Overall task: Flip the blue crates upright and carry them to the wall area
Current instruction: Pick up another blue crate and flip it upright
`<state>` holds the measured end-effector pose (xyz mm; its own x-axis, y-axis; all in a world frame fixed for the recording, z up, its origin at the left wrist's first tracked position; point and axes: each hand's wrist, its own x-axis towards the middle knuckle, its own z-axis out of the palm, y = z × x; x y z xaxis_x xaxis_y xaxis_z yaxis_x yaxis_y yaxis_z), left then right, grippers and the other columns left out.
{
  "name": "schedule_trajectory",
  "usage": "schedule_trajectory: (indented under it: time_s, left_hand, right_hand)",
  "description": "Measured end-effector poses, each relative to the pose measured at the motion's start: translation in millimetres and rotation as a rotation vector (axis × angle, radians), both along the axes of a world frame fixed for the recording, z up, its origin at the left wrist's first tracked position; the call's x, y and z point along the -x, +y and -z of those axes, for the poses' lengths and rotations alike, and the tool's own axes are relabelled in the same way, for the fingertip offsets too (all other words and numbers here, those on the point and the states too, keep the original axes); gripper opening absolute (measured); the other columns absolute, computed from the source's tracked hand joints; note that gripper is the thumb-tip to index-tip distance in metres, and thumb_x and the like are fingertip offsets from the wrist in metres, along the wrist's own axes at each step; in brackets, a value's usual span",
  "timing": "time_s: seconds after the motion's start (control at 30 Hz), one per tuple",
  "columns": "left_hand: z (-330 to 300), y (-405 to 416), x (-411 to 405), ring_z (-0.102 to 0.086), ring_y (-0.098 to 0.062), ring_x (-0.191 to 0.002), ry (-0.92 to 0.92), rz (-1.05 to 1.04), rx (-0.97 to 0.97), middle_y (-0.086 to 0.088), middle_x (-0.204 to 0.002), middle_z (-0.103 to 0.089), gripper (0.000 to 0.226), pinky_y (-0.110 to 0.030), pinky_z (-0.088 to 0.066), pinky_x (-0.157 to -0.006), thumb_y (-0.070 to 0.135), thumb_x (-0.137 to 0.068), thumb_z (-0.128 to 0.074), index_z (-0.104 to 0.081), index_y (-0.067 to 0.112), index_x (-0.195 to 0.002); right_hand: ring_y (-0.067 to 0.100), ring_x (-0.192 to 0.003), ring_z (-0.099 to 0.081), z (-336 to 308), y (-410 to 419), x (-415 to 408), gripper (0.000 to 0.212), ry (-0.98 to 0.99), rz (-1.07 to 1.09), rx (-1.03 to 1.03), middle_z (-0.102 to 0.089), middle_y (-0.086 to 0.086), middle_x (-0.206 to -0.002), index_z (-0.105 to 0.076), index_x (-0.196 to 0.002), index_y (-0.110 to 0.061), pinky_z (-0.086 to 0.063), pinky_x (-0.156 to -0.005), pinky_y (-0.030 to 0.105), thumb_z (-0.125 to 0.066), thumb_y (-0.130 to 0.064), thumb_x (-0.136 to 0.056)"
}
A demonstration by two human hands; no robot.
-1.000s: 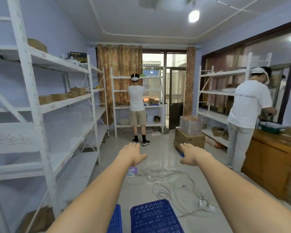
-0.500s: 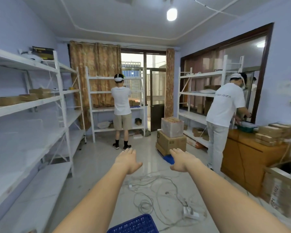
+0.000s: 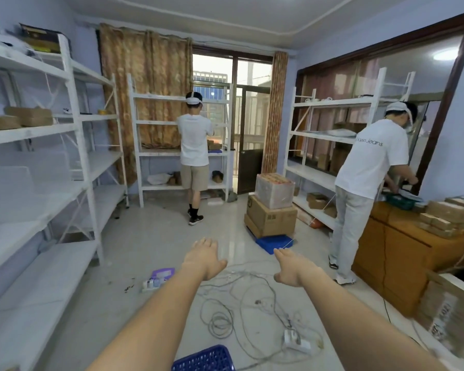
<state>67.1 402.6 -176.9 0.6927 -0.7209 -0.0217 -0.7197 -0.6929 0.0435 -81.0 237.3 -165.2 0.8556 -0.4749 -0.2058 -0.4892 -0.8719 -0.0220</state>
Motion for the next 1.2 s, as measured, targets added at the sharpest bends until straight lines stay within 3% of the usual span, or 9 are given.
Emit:
schedule_trajectory:
  time_s: [0.13,0.33,0.6,0.87,1.0,1.1,1.2]
  left_hand:
    - [38,-22,-24,-0.019,-0.026,-0.146,0.058,-0.063,-0.035,-0.014,-0.159,-0.020,0.069,-0.035,-0.015,-0.119,0.043,-0.097,-0.036,-0.018,0.003,-0.151]
    - [113,-58,-52,-0.012,-0.025,-0.149,0.123,-0.194,-0.121,-0.013,-0.161,-0.013,0.071,-0.034,-0.010,-0.119,0.045,-0.098,-0.033,-0.012,0.005,-0.153]
    - [276,-76,-33,-0.002,-0.024,-0.151,0.386,-0.231,-0.303,-0.011,-0.163,-0.001,0.073,-0.035,-0.005,-0.122,0.048,-0.099,-0.026,-0.002,0.005,-0.154]
    - [469,-34,9,-0.002,-0.024,-0.151,0.699,-0.330,-0.427,-0.009,-0.163,-0.001,0.074,-0.036,-0.009,-0.123,0.050,-0.100,-0.027,-0.003,0.007,-0.155]
    - [557,6,19,-0.007,-0.023,-0.150,0.827,-0.520,-0.354,-0.007,-0.163,-0.004,0.073,-0.035,-0.012,-0.122,0.048,-0.099,-0.031,-0.005,0.009,-0.155]
    - [617,38,20,-0.009,-0.022,-0.150,0.905,-0.706,-0.290,-0.005,-0.164,-0.002,0.074,-0.036,-0.017,-0.121,0.048,-0.098,-0.034,-0.003,0.011,-0.155]
    - [663,68,20,-0.011,-0.022,-0.150,0.953,-0.862,-0.233,-0.003,-0.164,-0.001,0.077,-0.038,-0.021,-0.120,0.047,-0.097,-0.039,-0.003,0.013,-0.155]
  right_hand:
    - [0.024,-0.147,-0.018,36,-40,-41,0.075,0.052,-0.045,-0.027,-0.010,0.005,-0.162,-0.008,-0.154,-0.012,-0.023,-0.116,0.037,-0.046,-0.037,-0.094]
    - [0.021,-0.150,-0.007,113,-93,-102,0.079,0.103,-0.167,-0.148,-0.003,0.004,-0.163,-0.004,-0.154,-0.012,-0.016,-0.120,0.036,-0.044,-0.041,-0.094]
    - [0.018,-0.150,-0.004,286,-99,-93,0.076,0.313,-0.214,-0.370,0.001,0.006,-0.163,0.001,-0.154,-0.010,-0.011,-0.121,0.034,-0.041,-0.038,-0.096]
    - [0.019,-0.150,-0.004,478,-83,-48,0.076,0.502,-0.042,-0.631,-0.001,0.005,-0.163,0.002,-0.153,-0.010,-0.012,-0.120,0.035,-0.039,-0.040,-0.097]
    - [0.019,-0.143,-0.024,566,-61,-34,0.065,0.487,0.010,-0.797,-0.025,0.003,-0.155,-0.015,-0.152,-0.016,-0.026,-0.115,0.033,-0.043,-0.032,-0.095]
    - [0.020,-0.142,-0.028,624,-50,-31,0.067,0.458,0.103,-0.872,-0.028,0.000,-0.153,-0.018,-0.152,-0.021,-0.030,-0.115,0.038,-0.048,-0.030,-0.092]
    - [0.022,-0.133,-0.039,673,-49,-35,0.062,0.395,0.237,-0.943,-0.040,-0.003,-0.134,-0.032,-0.144,-0.023,-0.037,-0.109,0.042,-0.056,-0.031,-0.087]
